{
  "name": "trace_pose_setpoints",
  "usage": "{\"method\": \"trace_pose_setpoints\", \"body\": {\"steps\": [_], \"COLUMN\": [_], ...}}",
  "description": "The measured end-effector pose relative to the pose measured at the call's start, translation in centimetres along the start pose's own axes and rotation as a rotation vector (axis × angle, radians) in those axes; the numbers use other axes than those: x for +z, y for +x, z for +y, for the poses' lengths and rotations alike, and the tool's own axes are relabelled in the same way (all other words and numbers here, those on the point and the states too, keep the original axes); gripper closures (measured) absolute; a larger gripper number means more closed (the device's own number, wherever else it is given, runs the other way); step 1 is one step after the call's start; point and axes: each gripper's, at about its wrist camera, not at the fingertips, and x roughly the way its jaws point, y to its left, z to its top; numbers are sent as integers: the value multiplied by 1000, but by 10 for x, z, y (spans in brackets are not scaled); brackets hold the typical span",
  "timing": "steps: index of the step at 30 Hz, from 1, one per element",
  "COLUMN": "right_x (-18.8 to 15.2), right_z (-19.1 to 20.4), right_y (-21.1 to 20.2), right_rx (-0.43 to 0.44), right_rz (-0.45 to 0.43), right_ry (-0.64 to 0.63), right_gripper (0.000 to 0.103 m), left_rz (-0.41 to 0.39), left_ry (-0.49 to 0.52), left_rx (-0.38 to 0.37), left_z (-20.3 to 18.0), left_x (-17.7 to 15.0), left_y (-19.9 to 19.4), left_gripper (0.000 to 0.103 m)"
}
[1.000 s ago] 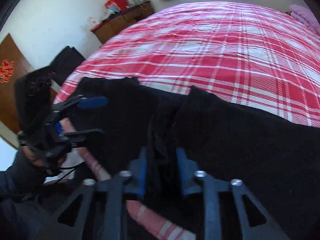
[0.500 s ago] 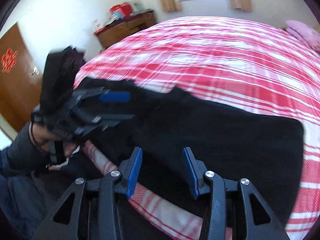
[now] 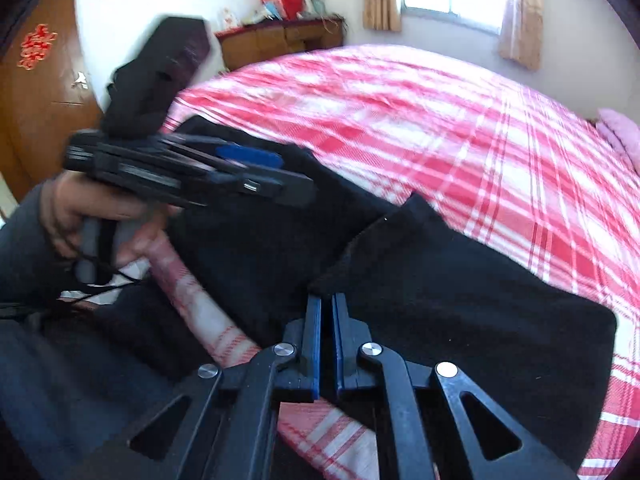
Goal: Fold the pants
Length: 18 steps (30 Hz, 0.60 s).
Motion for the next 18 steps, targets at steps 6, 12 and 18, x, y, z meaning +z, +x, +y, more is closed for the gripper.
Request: {"method": "trace_pose_setpoints", "body": {"steps": [6,12,18], "right_x": [-9,-12,-23], "right_z": [5,-29,-61], "right_y": [30,21,-32], "right_rx": [38,63,-202], "right_rz": [82,94,14], "right_ry": [-21,120,148], "right_gripper": [98,68,60], "left_rz": [32,62,95], "left_ry": [15,34,77], "left_rx": [-62,-89,-125], "left_z": [-15,-29,-52], "left_x": [-5,-6,-7], "left_y": [10,25,41], "left_gripper": [7,8,26]}}
